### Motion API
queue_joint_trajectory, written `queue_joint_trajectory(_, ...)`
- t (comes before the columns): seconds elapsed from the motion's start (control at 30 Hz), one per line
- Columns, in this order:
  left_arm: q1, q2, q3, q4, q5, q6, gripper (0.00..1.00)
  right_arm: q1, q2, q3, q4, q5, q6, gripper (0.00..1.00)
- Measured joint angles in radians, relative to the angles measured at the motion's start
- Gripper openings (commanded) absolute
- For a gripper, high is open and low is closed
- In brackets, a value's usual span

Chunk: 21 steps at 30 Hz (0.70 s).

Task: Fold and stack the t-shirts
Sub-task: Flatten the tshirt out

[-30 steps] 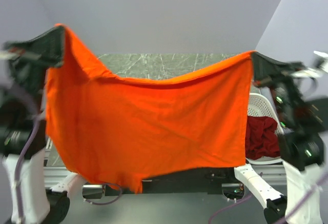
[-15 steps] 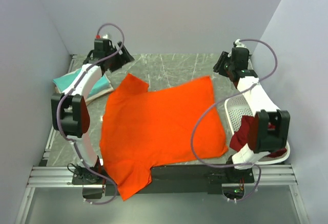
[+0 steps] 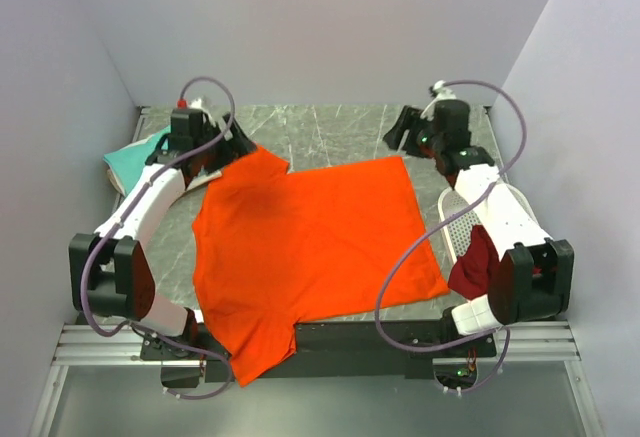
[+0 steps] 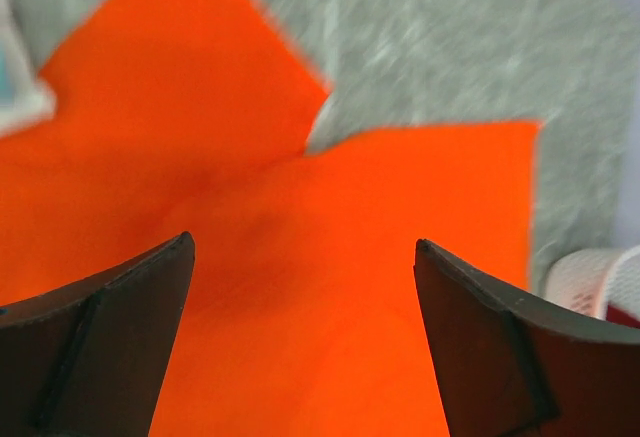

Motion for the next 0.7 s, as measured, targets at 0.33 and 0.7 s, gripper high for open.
queue_joint_trajectory(0.33,0.0,-0.032,-0.291,-0.056,-0.008,0.02,0.99,0.227,0.0,-0.233,0.016,-0.042,0.121,0.69)
queue_joint_trajectory(0.7,0.0,0.101,-0.332,-0.02,-0.083,0.097,0.99,0.242,0.106,-0.371,0.079,-0.05,0.273,0.68)
